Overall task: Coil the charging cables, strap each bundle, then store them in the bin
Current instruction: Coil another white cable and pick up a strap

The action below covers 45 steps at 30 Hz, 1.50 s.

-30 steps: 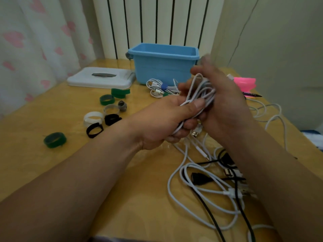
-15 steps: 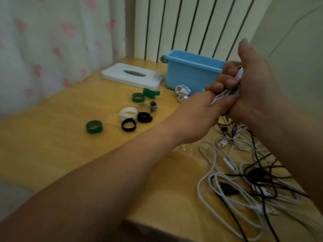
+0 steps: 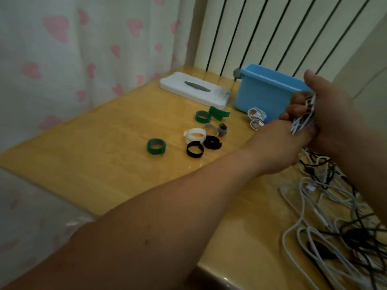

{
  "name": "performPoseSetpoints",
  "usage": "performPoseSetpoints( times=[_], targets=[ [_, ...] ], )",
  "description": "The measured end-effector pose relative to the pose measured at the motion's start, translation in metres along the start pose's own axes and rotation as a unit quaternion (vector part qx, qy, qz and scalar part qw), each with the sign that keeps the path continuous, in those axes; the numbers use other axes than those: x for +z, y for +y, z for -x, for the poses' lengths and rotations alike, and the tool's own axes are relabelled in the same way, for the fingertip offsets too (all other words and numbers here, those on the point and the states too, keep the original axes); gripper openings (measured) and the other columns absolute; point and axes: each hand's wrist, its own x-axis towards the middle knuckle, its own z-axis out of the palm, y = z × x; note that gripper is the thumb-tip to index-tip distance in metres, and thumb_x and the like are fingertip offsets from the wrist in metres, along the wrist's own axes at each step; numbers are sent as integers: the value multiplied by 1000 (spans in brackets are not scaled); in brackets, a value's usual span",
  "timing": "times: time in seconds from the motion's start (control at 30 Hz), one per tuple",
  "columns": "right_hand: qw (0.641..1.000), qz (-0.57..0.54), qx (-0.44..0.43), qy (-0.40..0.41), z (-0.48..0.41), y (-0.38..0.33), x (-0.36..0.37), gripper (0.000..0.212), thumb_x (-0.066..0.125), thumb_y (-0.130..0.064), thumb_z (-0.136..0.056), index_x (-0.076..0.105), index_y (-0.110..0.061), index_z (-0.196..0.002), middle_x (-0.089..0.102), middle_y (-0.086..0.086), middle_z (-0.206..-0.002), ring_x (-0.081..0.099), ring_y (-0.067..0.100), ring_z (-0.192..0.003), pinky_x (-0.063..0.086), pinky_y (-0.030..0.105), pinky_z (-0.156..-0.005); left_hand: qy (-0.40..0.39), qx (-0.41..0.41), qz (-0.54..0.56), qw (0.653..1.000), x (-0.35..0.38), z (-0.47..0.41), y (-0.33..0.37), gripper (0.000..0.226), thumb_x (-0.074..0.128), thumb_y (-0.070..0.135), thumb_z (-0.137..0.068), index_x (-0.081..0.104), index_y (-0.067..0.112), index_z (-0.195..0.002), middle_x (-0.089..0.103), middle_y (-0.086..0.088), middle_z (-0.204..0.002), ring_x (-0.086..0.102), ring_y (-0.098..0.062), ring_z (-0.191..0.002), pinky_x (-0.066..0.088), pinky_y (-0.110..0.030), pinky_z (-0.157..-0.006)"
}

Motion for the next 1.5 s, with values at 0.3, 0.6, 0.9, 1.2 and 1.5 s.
performPoseSetpoints(
  times=[0.3, 0.6, 0.9, 1.2, 1.5],
  targets=[
    [995, -61, 23, -76, -7, 3, 0, 74, 31, -75, -103, 71, -13, -103, 75, 3, -77, 77, 16, -71, 62, 31, -63, 64, 11, 141, 988, -11, 1, 10, 40, 53, 39, -112, 58, 26, -75, 55, 5, -66, 51, -14, -61, 39, -34, -65],
    [710, 663, -211, -109, 13, 56, 13, 45, 52, 1, -102, 50, -26, -66, 51, -7, -64, 49, 9, -61, 41, 25, -60, 151, 67, 273, 948, -44, 5, 26, 52, 50, 38, -114, 41, 22, -67, 32, 2, -52, 28, -15, -42, 27, -29, -51],
    [793, 533, -291, -53, 1, 63, 36, 8, 61, -24, -105, 67, -28, -100, 67, -15, -92, 60, -12, -84, 45, 4, -73, 213, 100, 437, 868, -89, 8, 11, 43, 43, 33, -117, 45, 21, -76, 28, 3, -56, 22, -13, -44, 16, -25, -39],
    [746, 612, -230, -123, -31, 70, 12, 24, 71, -26, -100, 66, -36, -122, 62, -12, -111, 59, 4, -99, 43, 19, -79, 267, 41, 557, 785, -109, -9, -8, 42, 49, 42, -114, 48, 21, -78, 35, 6, -56, 30, -10, -41, 22, -24, -36],
    [703, 657, -234, -136, -42, 75, 19, 8, 76, -37, -95, 72, -30, -99, 59, -14, -100, 58, 7, -93, 44, 22, -74, 243, 36, 520, 818, -103, -12, -9, 41, 51, 44, -113, 49, 21, -79, 37, 5, -57, 30, -10, -44, 22, -26, -38]
  ],
)
